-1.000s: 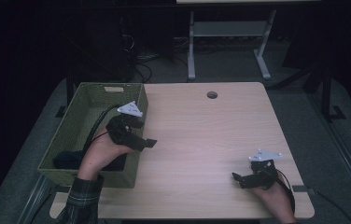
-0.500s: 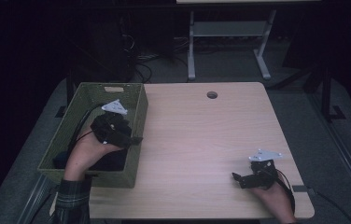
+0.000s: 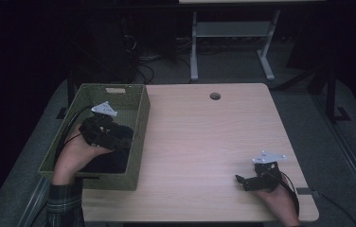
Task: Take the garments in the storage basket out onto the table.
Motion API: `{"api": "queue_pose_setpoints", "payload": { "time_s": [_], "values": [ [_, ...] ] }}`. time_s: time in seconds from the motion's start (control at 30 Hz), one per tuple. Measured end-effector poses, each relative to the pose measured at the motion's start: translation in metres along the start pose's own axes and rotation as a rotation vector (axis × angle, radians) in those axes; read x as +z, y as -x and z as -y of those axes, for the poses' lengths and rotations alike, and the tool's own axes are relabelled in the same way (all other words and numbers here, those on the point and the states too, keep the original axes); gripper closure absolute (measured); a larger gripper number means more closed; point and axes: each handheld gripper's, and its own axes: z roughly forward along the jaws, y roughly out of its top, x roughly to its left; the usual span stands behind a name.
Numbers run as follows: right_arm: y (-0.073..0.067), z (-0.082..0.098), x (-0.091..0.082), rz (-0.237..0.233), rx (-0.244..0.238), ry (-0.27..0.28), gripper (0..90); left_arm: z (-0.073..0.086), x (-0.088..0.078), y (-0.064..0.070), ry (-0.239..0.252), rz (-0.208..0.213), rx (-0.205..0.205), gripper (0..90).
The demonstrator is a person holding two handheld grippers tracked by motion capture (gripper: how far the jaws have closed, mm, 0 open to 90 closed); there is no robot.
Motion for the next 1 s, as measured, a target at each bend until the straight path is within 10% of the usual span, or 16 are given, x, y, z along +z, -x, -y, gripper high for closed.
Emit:
{"api": "queue_pose_setpoints", "payload": {
  "time_s": [1.0],
  "values": [
    [0.0,0.0,0.0,-0.001,0.003,-0.002,0.4,0.028,0.012,-0.022,-0.179,-0.027,-0.03,15.0]
  ]
}}
